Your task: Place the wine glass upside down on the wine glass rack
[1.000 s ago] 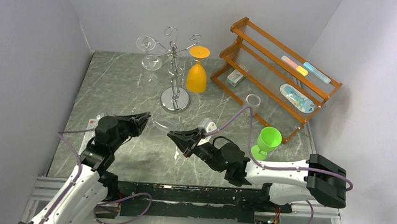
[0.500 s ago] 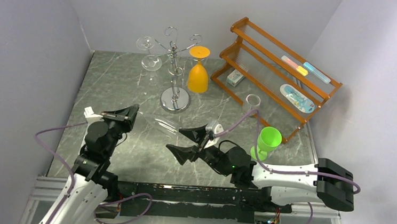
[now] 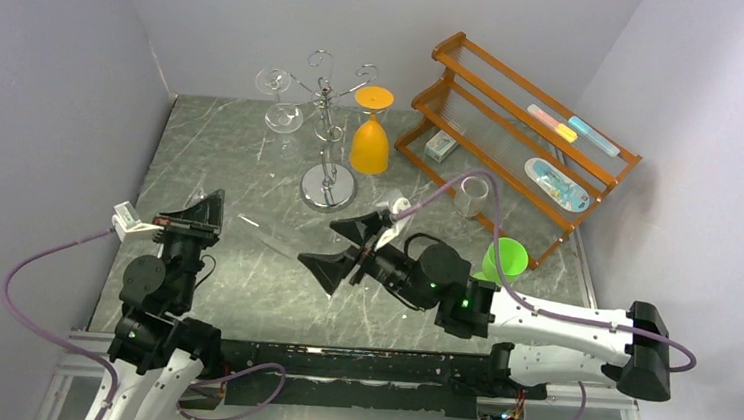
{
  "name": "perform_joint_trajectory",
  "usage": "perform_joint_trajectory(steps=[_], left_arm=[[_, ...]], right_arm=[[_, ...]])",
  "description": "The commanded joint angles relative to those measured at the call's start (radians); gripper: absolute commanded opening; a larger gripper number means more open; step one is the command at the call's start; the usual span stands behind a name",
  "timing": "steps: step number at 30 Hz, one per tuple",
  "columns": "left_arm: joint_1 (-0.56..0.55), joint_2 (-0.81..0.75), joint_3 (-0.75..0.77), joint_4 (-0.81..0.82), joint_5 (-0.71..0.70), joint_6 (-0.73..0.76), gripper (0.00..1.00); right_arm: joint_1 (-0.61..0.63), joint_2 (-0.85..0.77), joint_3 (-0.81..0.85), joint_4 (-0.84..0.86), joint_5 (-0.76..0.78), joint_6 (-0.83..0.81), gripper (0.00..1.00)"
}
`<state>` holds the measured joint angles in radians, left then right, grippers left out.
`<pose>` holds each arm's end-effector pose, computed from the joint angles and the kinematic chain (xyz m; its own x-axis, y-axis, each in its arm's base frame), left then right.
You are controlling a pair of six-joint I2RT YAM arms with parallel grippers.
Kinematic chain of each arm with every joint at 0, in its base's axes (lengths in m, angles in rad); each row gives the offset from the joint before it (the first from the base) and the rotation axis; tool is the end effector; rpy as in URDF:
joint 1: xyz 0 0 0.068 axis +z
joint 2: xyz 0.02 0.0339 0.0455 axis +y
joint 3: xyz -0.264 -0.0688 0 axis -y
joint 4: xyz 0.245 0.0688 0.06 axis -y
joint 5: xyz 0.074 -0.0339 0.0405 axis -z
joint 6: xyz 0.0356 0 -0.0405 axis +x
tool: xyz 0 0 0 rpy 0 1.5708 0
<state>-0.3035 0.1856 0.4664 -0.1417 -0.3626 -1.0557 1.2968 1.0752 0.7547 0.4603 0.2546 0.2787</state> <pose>0.0854 -0.0135 0.3026 0.1137 -0.8882 -0.4451 0.0877 0.4552 -0.8861 0.0772 0.2414 0.3406 -0.2015 0.2671 -0.9424 -0.8412 0.4457 0.3062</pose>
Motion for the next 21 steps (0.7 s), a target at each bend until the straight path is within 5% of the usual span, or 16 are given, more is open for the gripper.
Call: perform_joint_trajectory(steps=[1,7,13,21], left_arm=[[0.006,-0.036,0.047,0.106,0.069,0.287,0.05],[0.006,-0.063,0.031,0.282,0.324,0.452,0.05],[0.006,-0.035,0.069,0.292,0.516,0.544,0.05],[0.006,-0.051,0.054,0.388,0.713,0.557,0.05]], right_arm=[[-0.012,0.087,0.148,-0.213,-0.148,0.008,0.97],[-0.031,0.233,0.326,-0.276,-0.279,-0.049,0.94],[-0.052,0.338,0.421,-0.261,-0.34,-0.062,0.89],[-0.073,0.404,0.392,-0.107,-0.373,-0.03,0.67]])
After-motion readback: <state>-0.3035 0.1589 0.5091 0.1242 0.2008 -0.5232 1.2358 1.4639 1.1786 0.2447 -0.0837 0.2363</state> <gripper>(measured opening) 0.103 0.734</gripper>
